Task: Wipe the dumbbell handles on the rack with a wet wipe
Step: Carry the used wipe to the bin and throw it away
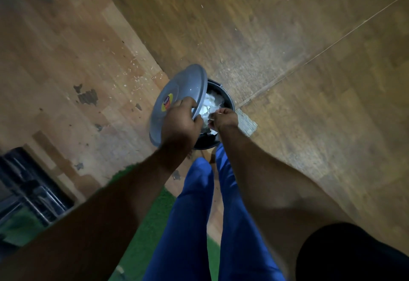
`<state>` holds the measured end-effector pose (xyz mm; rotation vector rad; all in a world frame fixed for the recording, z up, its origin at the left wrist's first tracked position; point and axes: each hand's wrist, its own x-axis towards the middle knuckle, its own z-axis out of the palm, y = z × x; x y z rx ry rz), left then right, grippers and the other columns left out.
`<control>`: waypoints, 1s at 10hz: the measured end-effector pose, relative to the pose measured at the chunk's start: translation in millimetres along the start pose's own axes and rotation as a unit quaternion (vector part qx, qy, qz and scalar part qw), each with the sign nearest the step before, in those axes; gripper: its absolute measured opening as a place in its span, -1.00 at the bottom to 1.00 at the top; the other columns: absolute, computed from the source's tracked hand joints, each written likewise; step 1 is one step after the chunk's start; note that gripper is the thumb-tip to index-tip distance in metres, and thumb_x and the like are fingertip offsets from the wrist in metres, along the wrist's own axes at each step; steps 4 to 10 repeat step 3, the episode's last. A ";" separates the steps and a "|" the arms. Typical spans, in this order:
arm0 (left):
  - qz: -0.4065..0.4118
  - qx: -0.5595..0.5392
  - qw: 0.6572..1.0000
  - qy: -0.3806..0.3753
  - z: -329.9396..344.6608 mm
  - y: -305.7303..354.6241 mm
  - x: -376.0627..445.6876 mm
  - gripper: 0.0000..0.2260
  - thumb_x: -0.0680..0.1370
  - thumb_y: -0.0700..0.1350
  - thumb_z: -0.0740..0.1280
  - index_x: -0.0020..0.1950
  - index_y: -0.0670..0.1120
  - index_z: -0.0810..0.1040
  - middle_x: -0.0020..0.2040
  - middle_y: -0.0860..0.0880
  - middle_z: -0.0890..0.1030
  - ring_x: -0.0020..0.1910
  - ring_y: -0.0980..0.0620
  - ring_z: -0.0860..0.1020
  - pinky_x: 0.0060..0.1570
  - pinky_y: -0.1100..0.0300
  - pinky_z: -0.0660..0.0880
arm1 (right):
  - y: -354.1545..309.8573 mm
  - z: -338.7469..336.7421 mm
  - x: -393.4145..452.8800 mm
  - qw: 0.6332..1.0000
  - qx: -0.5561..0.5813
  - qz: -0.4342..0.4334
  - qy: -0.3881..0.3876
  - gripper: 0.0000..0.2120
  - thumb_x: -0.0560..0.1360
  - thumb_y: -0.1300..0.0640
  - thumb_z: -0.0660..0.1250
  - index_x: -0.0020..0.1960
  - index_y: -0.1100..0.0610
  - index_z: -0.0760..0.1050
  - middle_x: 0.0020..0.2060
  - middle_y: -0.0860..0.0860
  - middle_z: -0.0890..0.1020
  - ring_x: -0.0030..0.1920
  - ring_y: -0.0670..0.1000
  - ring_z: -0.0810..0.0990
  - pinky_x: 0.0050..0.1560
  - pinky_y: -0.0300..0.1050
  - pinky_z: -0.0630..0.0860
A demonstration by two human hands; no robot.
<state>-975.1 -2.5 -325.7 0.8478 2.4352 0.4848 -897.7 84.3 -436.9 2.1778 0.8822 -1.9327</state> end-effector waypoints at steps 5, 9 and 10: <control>-0.019 -0.020 0.999 -0.038 -1.3 -1.7 -8.3 -0.79 0.51 -0.08 0.38 0.09 -0.12 0.51 -0.01 -0.12 0.56 -0.03 -0.11 0.52 -0.08 0.01 0.50 | 12.4 -3.9 -14.6 0.998 0.061 -0.024 0.021 -0.88 0.53 0.31 0.33 -0.14 0.13 0.53 -0.10 0.17 0.66 -0.23 0.16 0.69 -0.26 -0.01 0.66; -0.019 -0.020 0.999 -0.038 -1.3 -1.7 -8.3 -0.79 0.51 -0.08 0.38 0.09 -0.12 0.51 -0.01 -0.12 0.56 -0.03 -0.11 0.52 -0.08 0.01 0.50 | 12.4 -3.9 -14.6 0.998 0.061 -0.024 0.021 -0.88 0.53 0.31 0.33 -0.14 0.13 0.53 -0.10 0.17 0.66 -0.23 0.16 0.69 -0.26 -0.01 0.66; -0.019 -0.020 0.999 -0.038 -1.3 -1.7 -8.3 -0.79 0.51 -0.08 0.38 0.09 -0.12 0.51 -0.01 -0.12 0.56 -0.03 -0.11 0.52 -0.08 0.01 0.50 | 12.4 -3.9 -14.6 0.998 0.061 -0.024 0.021 -0.88 0.53 0.31 0.33 -0.14 0.13 0.53 -0.10 0.17 0.66 -0.23 0.16 0.69 -0.26 -0.01 0.66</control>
